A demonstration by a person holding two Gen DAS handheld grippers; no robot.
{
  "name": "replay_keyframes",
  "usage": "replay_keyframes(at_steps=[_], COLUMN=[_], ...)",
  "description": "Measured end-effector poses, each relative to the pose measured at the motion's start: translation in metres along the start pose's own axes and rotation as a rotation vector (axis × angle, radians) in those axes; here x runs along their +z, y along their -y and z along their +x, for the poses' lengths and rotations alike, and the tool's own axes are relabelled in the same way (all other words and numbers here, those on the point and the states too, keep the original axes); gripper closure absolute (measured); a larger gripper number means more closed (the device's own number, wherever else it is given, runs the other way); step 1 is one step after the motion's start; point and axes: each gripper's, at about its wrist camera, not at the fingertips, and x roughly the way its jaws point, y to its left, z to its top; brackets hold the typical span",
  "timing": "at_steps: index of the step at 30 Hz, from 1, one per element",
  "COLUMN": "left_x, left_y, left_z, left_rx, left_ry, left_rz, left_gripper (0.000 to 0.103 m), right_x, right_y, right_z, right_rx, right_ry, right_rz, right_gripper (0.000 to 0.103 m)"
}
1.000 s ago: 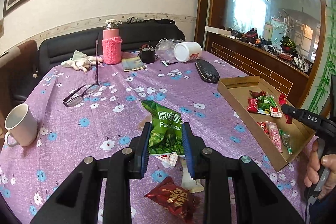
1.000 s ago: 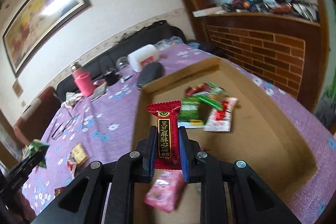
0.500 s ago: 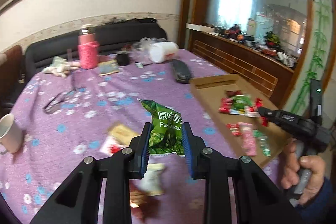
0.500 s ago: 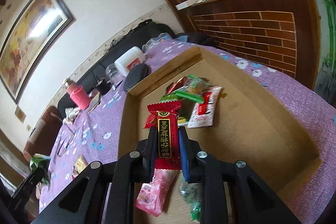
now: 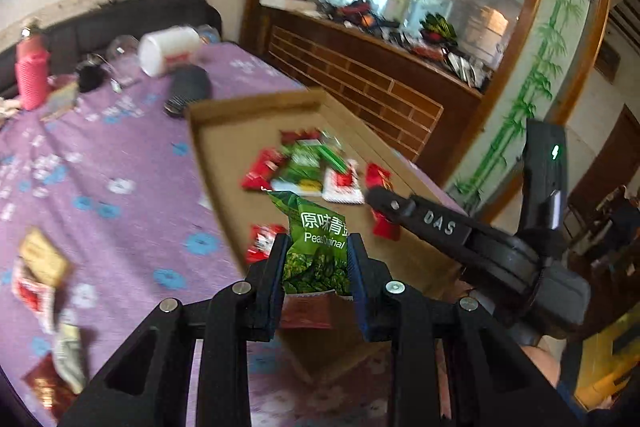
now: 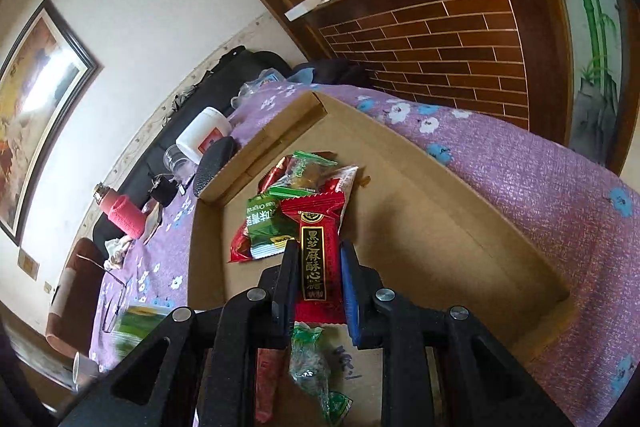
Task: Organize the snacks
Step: 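Carry the Peas bag and red candy bar over the cardboard tray, then open the left gripper to drop the Peas bag while the right drops the red candy bar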
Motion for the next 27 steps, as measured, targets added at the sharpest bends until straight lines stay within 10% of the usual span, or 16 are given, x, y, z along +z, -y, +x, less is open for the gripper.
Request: replay_keyframes(at_steps=[18,27], left_x=[-0.019,-0.016], left_y=[-0.001,0.008], left_z=[0.028,0.016], left_rx=[-0.047,-0.086], left_ry=[-0.069,-0.044], left_rz=[0.010,0.021], left_gripper=[0.073,0.056], right_x=[-0.004,0.000], right_y=[-0.008,-0.004], right_z=[0.005,-0.010], right_rx=[-0.059,-0.081], right_ry=[-0.026,0.059], right_rz=[-0.062,-0.031], right_gripper=[0.081,0.081])
